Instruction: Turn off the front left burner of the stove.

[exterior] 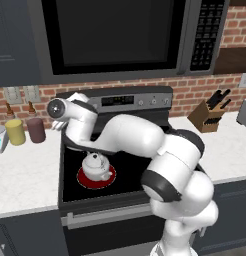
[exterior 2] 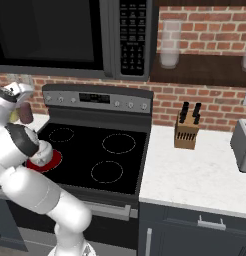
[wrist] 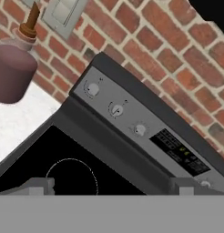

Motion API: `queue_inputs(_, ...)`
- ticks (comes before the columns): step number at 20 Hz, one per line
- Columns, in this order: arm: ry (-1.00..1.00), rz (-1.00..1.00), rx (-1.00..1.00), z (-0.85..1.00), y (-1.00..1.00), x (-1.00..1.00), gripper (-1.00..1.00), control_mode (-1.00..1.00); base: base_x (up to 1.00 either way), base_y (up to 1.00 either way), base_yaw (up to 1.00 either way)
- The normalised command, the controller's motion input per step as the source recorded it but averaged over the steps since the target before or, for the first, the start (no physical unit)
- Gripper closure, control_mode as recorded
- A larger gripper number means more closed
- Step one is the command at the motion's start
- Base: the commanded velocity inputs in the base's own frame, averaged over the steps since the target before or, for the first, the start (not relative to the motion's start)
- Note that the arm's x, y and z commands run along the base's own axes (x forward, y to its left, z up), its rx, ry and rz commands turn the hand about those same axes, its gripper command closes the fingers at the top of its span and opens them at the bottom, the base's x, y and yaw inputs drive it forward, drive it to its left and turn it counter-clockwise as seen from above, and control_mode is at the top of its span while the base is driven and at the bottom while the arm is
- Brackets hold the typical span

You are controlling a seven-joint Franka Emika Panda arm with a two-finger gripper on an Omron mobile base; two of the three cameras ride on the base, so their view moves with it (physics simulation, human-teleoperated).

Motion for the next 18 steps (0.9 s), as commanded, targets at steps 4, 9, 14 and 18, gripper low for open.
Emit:
queue_inputs(4, 0.00, 0.00, 0.00, -0.06, 0.00, 0.38, -1.00, -1.00, 0.00, 0.00, 0.00)
queue_inputs(9, 0.00, 0.00, 0.00, -0.12, 0.00, 0.34, -1.00, -1.00, 0.00, 0.00, 0.00)
queue_inputs(14, 0.00, 0.00, -0.03, -0.18, 0.00, 0.32, -1.00, -1.00, 0.00, 0.00, 0.00)
queue_inputs(18, 0.00, 0.00, -0.10, -0.20, 0.10, 0.21, -1.00, -1.00, 0.00, 0.00, 0.00)
